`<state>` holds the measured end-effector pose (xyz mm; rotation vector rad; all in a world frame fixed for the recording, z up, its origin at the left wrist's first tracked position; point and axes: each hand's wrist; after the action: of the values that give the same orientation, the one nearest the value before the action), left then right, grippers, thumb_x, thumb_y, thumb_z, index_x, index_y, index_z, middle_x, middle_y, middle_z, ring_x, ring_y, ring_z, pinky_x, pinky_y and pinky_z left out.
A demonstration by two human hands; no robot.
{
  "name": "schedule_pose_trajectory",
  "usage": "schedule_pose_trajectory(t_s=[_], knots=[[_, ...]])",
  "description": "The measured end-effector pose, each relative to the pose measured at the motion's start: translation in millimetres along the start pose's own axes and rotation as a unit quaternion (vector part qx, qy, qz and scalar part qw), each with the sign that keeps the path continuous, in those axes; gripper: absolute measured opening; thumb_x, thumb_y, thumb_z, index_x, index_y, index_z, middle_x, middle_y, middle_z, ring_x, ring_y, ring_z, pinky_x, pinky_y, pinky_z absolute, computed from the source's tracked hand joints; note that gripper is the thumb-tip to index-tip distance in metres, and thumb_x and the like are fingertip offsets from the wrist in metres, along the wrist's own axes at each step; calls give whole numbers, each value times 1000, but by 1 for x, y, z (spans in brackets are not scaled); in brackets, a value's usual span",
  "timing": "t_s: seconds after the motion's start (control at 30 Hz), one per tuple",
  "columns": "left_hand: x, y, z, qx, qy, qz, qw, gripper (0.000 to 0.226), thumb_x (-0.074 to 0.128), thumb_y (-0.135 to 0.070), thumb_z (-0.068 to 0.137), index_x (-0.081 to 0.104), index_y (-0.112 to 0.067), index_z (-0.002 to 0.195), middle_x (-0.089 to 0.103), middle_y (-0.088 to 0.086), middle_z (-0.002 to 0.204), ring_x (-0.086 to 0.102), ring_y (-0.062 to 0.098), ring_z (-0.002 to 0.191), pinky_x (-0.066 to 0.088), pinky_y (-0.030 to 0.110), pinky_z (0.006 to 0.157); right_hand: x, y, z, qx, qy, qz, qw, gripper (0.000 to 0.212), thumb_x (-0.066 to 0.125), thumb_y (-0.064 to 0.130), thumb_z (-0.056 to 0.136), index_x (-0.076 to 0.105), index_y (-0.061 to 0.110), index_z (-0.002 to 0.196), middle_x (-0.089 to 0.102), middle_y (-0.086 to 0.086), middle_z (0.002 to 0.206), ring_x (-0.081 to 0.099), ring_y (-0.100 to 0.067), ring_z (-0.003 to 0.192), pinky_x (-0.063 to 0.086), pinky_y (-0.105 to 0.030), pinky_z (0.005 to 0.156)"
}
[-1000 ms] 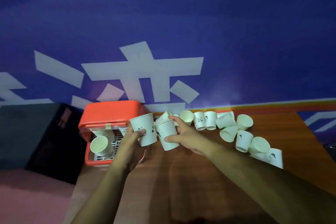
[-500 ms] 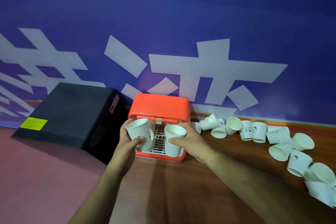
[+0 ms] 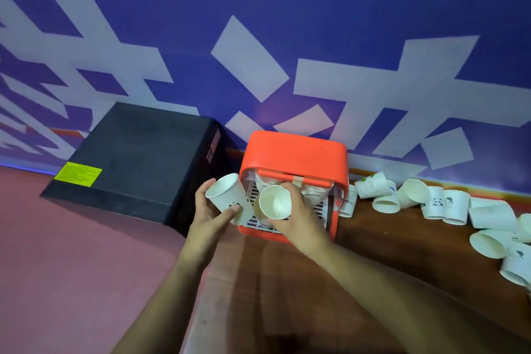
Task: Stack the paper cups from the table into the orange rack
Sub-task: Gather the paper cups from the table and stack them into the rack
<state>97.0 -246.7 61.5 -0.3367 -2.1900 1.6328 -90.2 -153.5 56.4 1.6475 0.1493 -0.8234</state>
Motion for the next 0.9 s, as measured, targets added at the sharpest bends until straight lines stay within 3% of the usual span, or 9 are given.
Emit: schedule_pose_trajectory(t_s=[0.13,0.27,0.37,0.5,0.6,0.7,0.8,0.9], knots=[[-8,9,5,6,23,25,999,82,83,-26,70,40,-44,137,58,0,133,57,19,126,49,42,104,21,-14,5,8,-3,-82,997,79,85,38,70,42,20,135,58,-1,126,53,-22,116,45,-31,88],[-7,16,9,8,45,69,997,77,83,-26,72,41,-37,135,59,-3,132,57,16,125,48,48,107,31,-24,7,28,19,-142,989,93,82,45,70,35,20,146,53,-1,132,47,-22,124,41,-35,101],[-2,19,15,13,68,100,993,72,83,-20,76,43,-33,134,59,-1,132,57,18,125,46,53,107,23,-26,7,21,12,-133,991,79,79,46,71,45,20,138,52,3,129,47,-19,123,42,-32,101],[4,19,21,29,88,128,987,73,85,-21,76,43,-30,136,56,1,136,56,21,128,45,53,108,-3,-11,4,-1,2,-28,1000,46,67,37,89,54,19,129,57,7,126,53,-9,118,44,-31,101],[13,16,25,50,117,153,980,74,83,-13,78,43,-28,139,54,-1,139,53,21,131,43,52,110,-16,1,6,16,54,95,994,44,63,34,93,50,32,135,59,12,127,56,1,116,48,-28,100],[20,12,30,67,146,185,970,77,80,-7,81,41,-29,143,51,-9,141,51,19,132,43,52,111,-17,6,7,24,63,138,988,40,64,30,93,52,47,127,63,15,122,59,-2,113,49,-27,98],[23,6,30,64,175,185,965,74,79,-20,83,42,-30,147,52,-4,145,50,21,135,40,52,113,-17,7,8,35,37,155,987,39,66,39,88,53,59,119,64,17,121,61,-6,113,48,-31,99],[22,4,32,61,186,176,965,67,75,-30,85,46,-27,146,54,3,146,49,24,136,38,54,114,-17,4,8,41,35,175,983,40,69,32,88,55,53,119,64,15,122,61,-5,114,47,-25,97]])
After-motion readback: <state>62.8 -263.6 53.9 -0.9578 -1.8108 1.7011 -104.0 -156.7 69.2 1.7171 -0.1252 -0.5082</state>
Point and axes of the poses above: each hand's wrist, its own z-axis towards the middle knuckle, its own x-axis out of the palm, y = z × x
